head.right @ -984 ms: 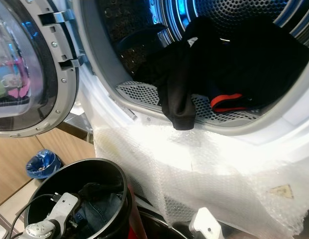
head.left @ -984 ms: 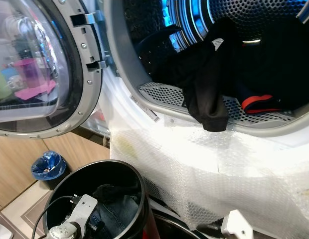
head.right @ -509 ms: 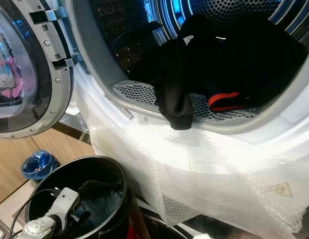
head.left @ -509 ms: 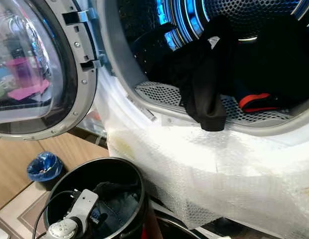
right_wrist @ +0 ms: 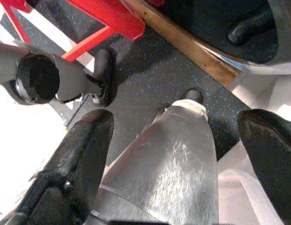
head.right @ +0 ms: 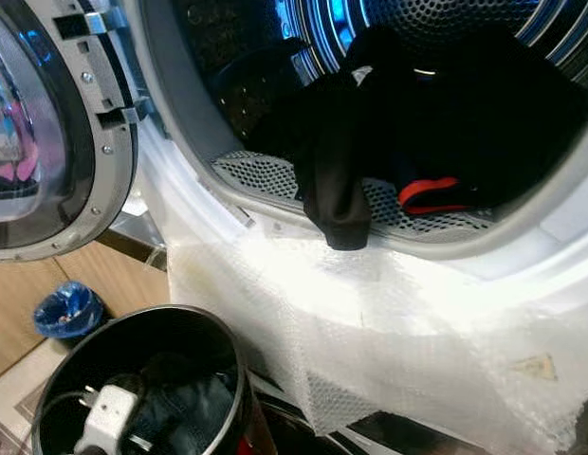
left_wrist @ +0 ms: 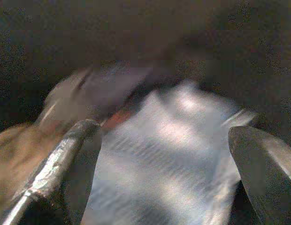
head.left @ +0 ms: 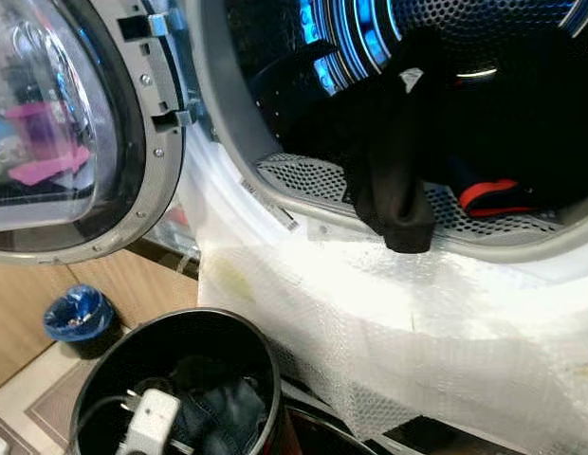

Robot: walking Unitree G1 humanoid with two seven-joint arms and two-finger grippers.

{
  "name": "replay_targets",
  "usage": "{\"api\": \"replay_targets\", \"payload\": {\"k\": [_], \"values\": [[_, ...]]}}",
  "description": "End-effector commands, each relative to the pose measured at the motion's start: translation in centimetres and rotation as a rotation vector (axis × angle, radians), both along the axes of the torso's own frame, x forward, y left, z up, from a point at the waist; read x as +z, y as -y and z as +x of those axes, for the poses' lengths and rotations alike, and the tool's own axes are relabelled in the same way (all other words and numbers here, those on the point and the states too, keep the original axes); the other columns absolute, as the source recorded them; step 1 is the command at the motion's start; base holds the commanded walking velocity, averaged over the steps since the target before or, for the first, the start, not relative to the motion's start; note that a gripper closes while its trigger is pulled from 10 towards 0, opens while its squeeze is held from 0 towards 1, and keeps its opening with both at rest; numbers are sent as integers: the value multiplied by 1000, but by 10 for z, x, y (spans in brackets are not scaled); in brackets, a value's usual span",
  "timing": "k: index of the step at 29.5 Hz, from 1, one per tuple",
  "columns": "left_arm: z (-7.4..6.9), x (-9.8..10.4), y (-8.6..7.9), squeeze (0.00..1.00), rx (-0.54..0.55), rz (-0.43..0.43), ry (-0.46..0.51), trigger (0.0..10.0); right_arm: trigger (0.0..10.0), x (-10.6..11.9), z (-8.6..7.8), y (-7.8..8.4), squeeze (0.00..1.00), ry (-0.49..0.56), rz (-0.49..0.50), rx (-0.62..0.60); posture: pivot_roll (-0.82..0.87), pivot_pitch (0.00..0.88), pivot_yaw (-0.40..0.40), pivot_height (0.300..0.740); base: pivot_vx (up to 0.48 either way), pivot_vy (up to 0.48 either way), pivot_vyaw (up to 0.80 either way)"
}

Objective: Clothes washing

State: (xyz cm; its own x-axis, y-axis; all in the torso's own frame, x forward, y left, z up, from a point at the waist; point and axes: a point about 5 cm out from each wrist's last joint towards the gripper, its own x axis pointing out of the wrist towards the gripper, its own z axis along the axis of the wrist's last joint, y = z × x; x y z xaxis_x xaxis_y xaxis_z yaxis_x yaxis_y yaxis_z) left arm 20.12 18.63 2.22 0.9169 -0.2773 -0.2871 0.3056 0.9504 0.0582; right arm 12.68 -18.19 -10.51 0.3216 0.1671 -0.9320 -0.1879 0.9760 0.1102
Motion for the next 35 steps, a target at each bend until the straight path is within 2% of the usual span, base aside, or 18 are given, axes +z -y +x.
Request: {"api": "replay_targets", "payload": {"k": [1,2,3,8,10,11,13,14,15,18,19,20,22,24,28,32,33,35], "values": [[3,24,-2,0,0,12,102,10000,10000,-8,-25,-4,0,-90,19,-5,17,25,-3,740,0,0,0],[2,36,-1,0,10,20,161,10000,10000,-8,-24,-6,0,-86,13,3,31,34,1,740,0,0,0],[2,41,-1,0,30,8,179,10000,10000,-9,-24,-8,0,-89,8,8,33,38,2,740,0,0,0],[-7,57,-1,0,109,36,201,10000,10000,-9,-24,-12,0,-85,-5,19,48,52,1,740,0,0,0],[-7,61,-2,0,127,52,225,10000,10000,-9,-23,-13,0,-77,1,12,51,55,-3,740,0,0,0],[-1,76,-1,0,139,44,281,10000,10000,-9,-22,-13,0,-75,3,5,56,59,-4,740,0,0,0],[3,86,0,0,136,36,319,10000,10000,-9,-22,-13,0,-75,1,2,59,59,-7,740,0,0,0],[6,93,5,0,84,53,340,10000,10000,-9,-22,-13,0,-78,0,8,63,61,-8,740,0,0,0],[7,104,17,0,-41,76,359,10000,10000,-9,-22,-14,0,-79,1,15,66,62,-9,740,0,0,0],[4,113,31,0,-185,98,366,10000,10000,-9,-20,-14,0,-77,2,19,67,63,-8,740,0,0,0],[3,123,37,0,-239,94,389,10000,10000,-8,-20,-14,0,-76,-1,21,67,63,-8,740,0,0,0],[3,123,37,0,-239,94,389,10000,10000,-8,-20,-14,0,-76,-1,21,67,63,-8,740,0,0,0],[2,136,44,0,-319,114,425,10000,10000,-8,-19,-14,0,-75,-2,20,69,65,-9,740,0,0,0],[3,158,55,0,-433,136,476,10000,10000,-8,-19,-14,0,-73,-2,32,75,64,-11,740,0,0,0],[5,180,73,0,-592,136,513,10000,10000,-9,-20,-14,0,-76,-11,51,84,62,-12,740,0,0,0],[8,190,83,0,-678,150,525,10000,10000,-8,-19,-15,0,-75,-11,53,79,60,-9,740,0,0,0],[15,206,87,0,-696,120,568,10000,10000,-8,-18,-15,0,-72,-16,57,72,56,-9,740,0,0,0],[18,220,94,0,-739,77,600,10000,10000,-8,-18,-14,0,-71,-16,55,72,56,-9,740,0,0,0]]}}
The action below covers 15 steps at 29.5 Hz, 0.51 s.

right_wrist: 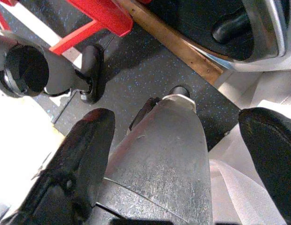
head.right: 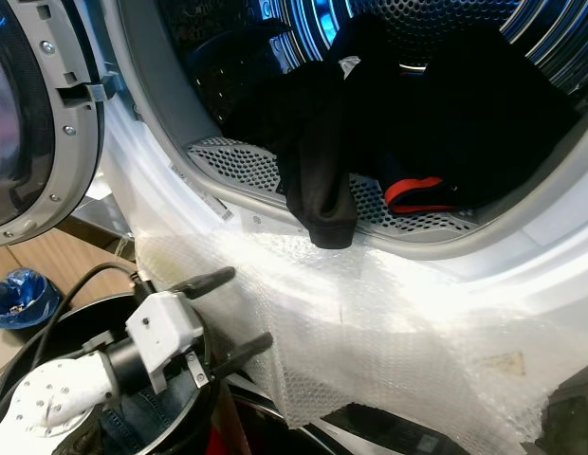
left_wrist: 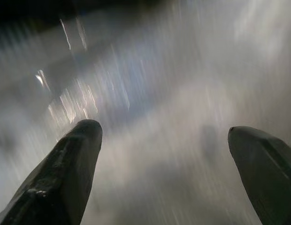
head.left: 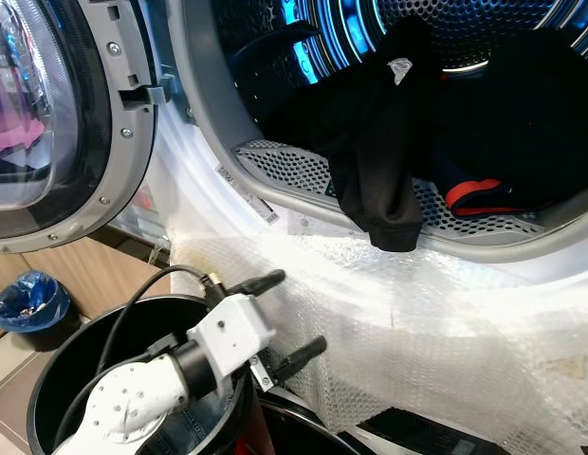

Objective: Clothes washing

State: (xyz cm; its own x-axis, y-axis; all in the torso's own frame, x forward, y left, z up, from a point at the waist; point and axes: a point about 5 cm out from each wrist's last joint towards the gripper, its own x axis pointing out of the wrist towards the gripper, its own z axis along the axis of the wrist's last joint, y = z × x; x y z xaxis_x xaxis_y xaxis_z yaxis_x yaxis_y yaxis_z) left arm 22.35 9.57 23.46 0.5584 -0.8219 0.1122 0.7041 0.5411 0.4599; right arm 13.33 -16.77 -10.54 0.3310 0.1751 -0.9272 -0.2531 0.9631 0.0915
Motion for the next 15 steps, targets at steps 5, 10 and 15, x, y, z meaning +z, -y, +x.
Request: {"api": "replay_targets", "payload": {"k": [5,10,15], "values": [[2,28,19,0,-194,-24,28,10000,10000,-8,-24,-1,0,-92,-8,2,61,52,-13,740,0,0,0],[7,32,29,0,-287,36,14,10000,10000,-8,-26,0,0,-96,-15,0,40,51,-5,740,0,0,0],[26,29,30,0,-255,43,4,10000,10000,-8,-25,0,0,-97,-19,-1,40,51,-5,740,0,0,0]]}}
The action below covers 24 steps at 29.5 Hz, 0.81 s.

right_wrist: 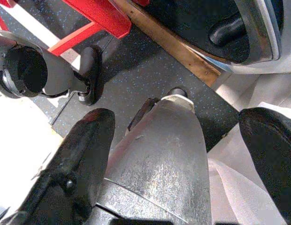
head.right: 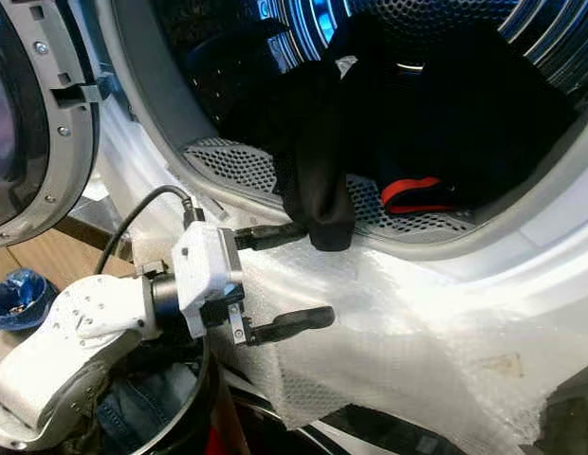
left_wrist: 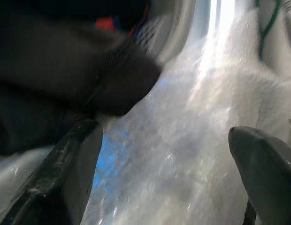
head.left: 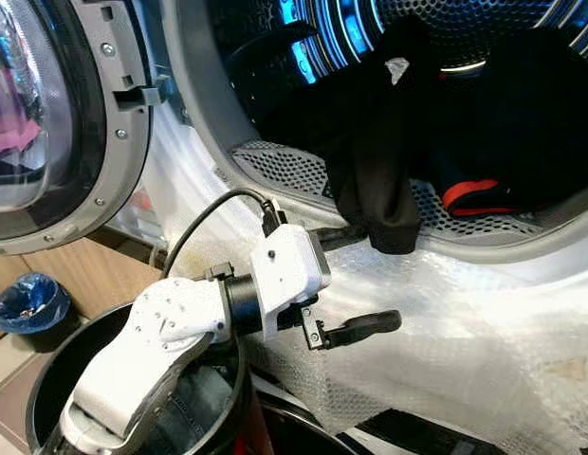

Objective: Clothes washing

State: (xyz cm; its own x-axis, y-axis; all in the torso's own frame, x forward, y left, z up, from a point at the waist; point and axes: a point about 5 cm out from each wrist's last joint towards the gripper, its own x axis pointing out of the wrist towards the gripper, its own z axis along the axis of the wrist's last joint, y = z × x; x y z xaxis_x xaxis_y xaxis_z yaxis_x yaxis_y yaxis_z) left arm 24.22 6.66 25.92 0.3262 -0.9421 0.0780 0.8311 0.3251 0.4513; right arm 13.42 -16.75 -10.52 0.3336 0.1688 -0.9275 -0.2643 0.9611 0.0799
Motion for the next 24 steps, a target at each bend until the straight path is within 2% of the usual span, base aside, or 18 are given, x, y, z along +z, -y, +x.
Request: {"api": "replay_targets", "payload": {"k": [1,4,6,13,18,23,24], "values": [[7,5,1,0,9,14,32,10000,10000,-8,-26,1,0,-102,-9,-13,40,51,-5,740,0,0,0],[14,8,6,0,-6,-15,23,10000,10000,-8,-27,1,0,-102,-11,-13,25,39,-1,740,0,0,0],[22,20,15,0,-72,-62,45,10000,10000,-8,-26,1,0,-100,-14,-3,10,29,1,740,0,0,0],[29,37,25,0,-143,-76,89,10000,10000,-8,-27,1,0,-95,-14,-11,-7,23,9,740,0,0,0],[40,43,27,0,-148,-74,96,10000,10000,-9,-30,0,0,-104,-13,-14,-13,27,12,740,0,0,0],[39,43,27,0,-200,-36,71,10000,10000,-10,-31,0,0,-110,-11,-19,-20,40,16,740,0,0,0],[46,43,27,0,-133,-13,84,10000,10000,-10,-32,0,0,-115,-11,-24,-20,40,16,740,0,0,0]]}}
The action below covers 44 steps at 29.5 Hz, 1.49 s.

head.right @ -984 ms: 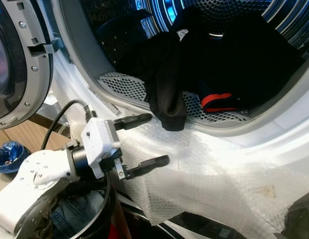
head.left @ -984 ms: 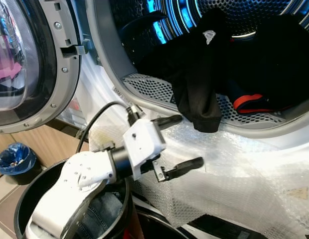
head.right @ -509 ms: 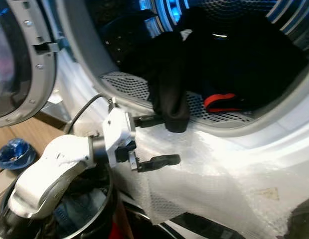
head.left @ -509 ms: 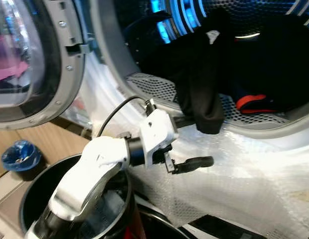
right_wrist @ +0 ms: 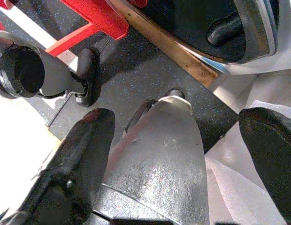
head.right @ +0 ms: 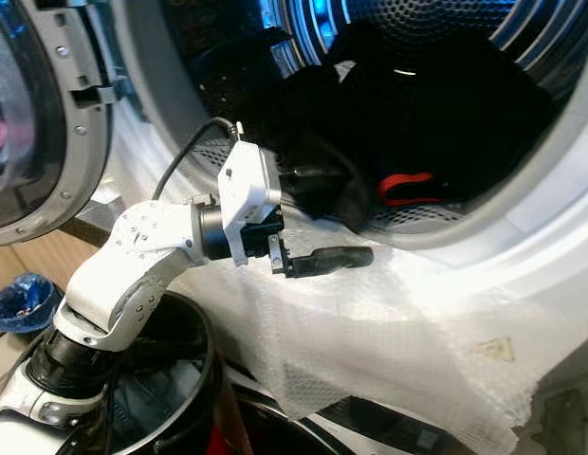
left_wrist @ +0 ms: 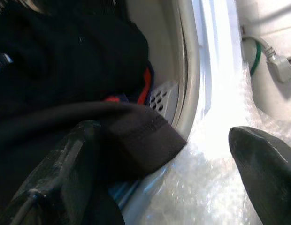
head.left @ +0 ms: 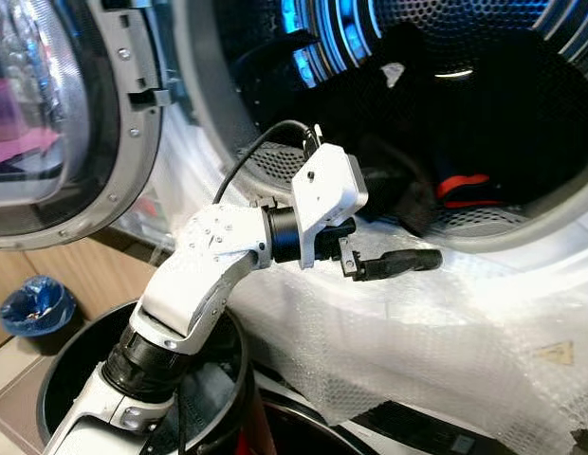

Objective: Clothes washing

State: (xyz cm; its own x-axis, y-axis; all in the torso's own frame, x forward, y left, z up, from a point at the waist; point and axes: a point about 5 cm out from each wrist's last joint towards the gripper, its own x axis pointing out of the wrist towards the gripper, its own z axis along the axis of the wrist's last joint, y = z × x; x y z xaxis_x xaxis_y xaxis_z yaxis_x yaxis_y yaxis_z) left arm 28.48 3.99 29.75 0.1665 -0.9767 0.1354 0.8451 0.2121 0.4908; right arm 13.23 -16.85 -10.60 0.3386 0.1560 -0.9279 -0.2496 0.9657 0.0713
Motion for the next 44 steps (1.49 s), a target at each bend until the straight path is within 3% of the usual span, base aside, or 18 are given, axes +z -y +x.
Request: {"api": "replay_targets", "payload": {"k": [1,4,9,13,18,21,23,26,28,31,36,38,44], "values": [[7,4,0,0,58,35,34,10000,10000,-9,-30,-1,0,-120,-2,-9,-20,40,16,740,0,0,0],[26,0,-5,0,132,74,-2,10000,10000,-9,-31,-1,0,-125,-3,-3,-19,51,16,740,0,0,0],[39,3,-5,0,143,58,-56,10000,10000,-9,-31,-1,0,-126,-6,-4,-22,53,18,740,0,0,0],[58,18,0,0,159,11,-103,10000,10000,-9,-32,1,0,-125,-9,-6,-18,58,21,740,0,0,0],[80,42,12,0,191,-40,-95,10000,10000,-10,-33,2,0,-129,-10,-2,-16,66,21,740,0,0,0],[84,49,17,0,192,-47,-95,10000,10000,-10,-34,2,0,-131,-10,0,-22,71,23,740,0,0,0],[91,61,26,0,172,-126,-166,10000,10000,-11,-37,2,0,-135,-11,-2,-33,81,27,740,0,0,0],[93,64,30,0,167,-142,-186,10000,10000,-11,-38,2,0,-137,-11,-2,-41,86,28,740,0,0,0],[88,70,37,0,75,-161,-187,10000,10000,-11,-40,2,0,-140,-11,-6,-51,94,34,740,0,0,0],[85,77,46,0,47,-139,-155,10000,10000,-12,-42,2,0,-144,-11,-10,-49,101,35,740,0,0,0],[92,76,49,0,142,-66,-169,10000,10000,-12,-44,1,0,-151,-7,-18,-65,104,50,740,0,0,0],[96,68,45,0,173,4,-180,10000,10000,-13,-45,0,0,-151,-6,-22,-73,102,55,740,0,0,0],[104,60,35,0,264,16,-213,10000,10000,-13,-47,-1,0,-152,-7,-24,-92,93,68,740,0,0,0]]}}
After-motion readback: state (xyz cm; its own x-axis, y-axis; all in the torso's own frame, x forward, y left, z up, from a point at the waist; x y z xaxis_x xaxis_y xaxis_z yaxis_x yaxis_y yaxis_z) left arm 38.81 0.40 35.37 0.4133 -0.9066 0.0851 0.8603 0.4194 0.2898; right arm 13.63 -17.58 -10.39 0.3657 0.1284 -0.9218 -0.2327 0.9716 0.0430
